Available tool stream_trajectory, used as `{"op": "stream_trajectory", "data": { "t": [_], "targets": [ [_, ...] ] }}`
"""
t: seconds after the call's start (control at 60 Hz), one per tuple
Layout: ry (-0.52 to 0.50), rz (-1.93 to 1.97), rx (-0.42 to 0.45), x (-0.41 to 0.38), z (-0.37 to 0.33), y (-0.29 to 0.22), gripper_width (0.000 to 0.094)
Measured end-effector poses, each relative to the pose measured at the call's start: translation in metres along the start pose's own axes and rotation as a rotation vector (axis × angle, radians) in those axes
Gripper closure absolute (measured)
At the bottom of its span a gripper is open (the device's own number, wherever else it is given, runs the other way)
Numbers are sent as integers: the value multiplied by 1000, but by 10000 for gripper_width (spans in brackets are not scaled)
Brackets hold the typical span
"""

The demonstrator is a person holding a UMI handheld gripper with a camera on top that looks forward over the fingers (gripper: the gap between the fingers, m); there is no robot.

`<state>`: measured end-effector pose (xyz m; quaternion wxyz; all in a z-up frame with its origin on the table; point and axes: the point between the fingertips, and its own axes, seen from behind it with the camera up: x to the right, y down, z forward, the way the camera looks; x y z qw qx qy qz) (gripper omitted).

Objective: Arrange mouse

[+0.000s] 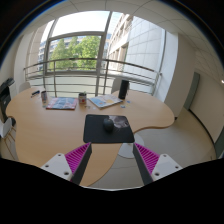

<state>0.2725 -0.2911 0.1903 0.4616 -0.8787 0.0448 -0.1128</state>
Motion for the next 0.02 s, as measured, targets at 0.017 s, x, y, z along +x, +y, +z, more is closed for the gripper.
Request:
{"op": "stream_trajectory", "data": {
  "t": [0.017],
  "targets": [
    [-2,-1,0,0,0,0,94]
  ]
}}
